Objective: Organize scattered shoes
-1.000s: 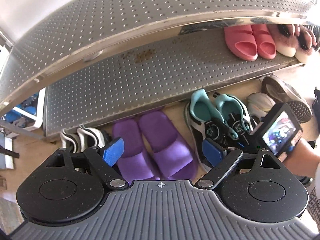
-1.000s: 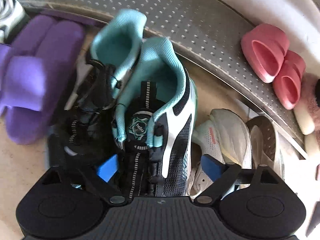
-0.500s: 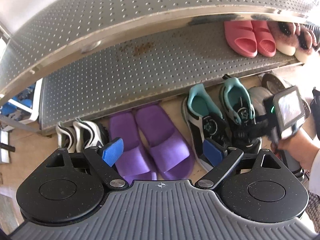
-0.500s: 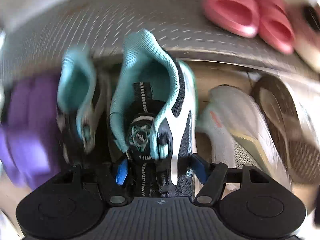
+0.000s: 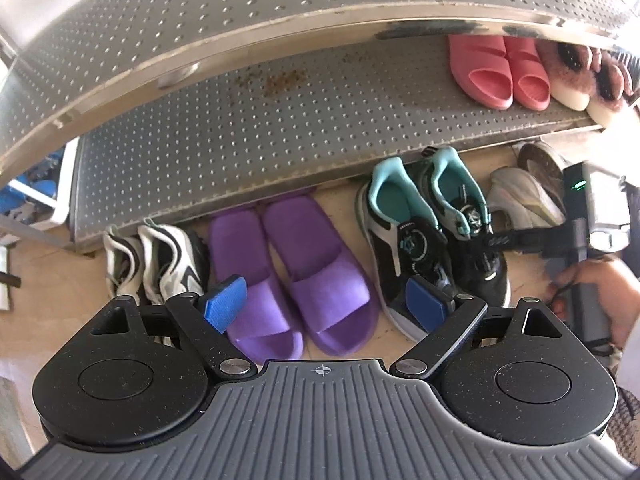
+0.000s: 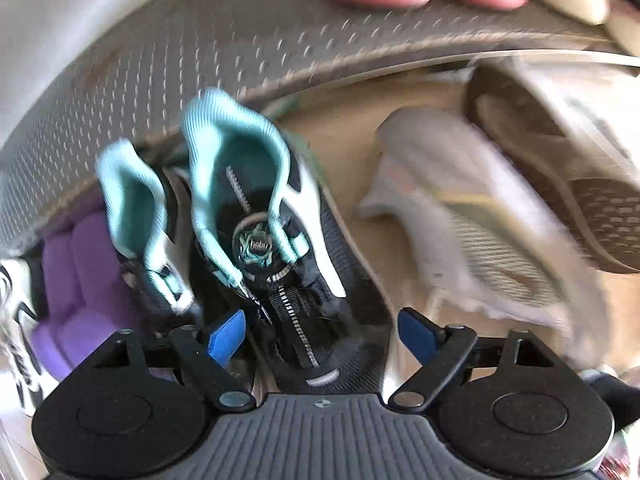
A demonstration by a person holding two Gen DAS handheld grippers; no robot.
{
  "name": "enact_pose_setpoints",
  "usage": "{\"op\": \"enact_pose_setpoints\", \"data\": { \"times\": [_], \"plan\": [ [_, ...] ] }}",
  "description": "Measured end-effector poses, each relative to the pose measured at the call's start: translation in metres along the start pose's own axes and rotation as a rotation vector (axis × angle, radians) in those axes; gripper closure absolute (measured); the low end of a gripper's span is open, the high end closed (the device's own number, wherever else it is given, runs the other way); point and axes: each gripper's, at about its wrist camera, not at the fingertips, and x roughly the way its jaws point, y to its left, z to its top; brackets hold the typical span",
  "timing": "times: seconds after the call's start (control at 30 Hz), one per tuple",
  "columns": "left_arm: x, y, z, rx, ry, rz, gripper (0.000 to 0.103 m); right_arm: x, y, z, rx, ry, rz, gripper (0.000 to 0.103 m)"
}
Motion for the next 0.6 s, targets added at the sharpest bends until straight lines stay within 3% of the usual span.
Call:
{"op": "enact_pose_setpoints", "data": {
  "times": [0.07,0.1,0.13,0.17,0.27,0.37,0.5,0.6],
  "plan": [
    [-0.002,0.001,0.0,-0.004,0.0,-0.005,0.012,-0.027,0.0,0.005,0.007,-0.057,-0.033,0.024],
    [-0.003,0.001,0.0,-0.004,0.0,-0.006,0.012,-0.042,0.0,0.005,-0.008,-0.066,-0.066,0.042],
    [-0.004,0.001,-0.003,-0.004,0.002,-0.014,0.012,-0.053,-0.002,0.004,-0.034,-0.051,-0.096,0.07],
    [-0.006,0.002,-0.006,-0.005,0.004,-0.023,0.012,-0.056,-0.005,0.004,-0.05,-0.032,-0.111,0.079],
    [-0.005,0.006,-0.011,-0.018,0.02,-0.021,0.012,-0.051,-0.003,-0.02,-0.1,0.043,-0.154,0.078],
    [-0.005,0.011,-0.013,-0.033,0.026,-0.01,0.012,-0.024,-0.011,-0.042,-0.08,0.049,-0.183,0.075],
    [-0.004,0.015,-0.012,-0.032,0.024,0.007,0.012,0.018,-0.004,-0.065,-0.132,0.079,-0.295,0.071],
    [0.0,0.016,-0.009,-0.02,0.031,0.013,0.012,0.034,0.003,-0.072,-0.125,0.118,-0.22,0.092]
  ]
}}
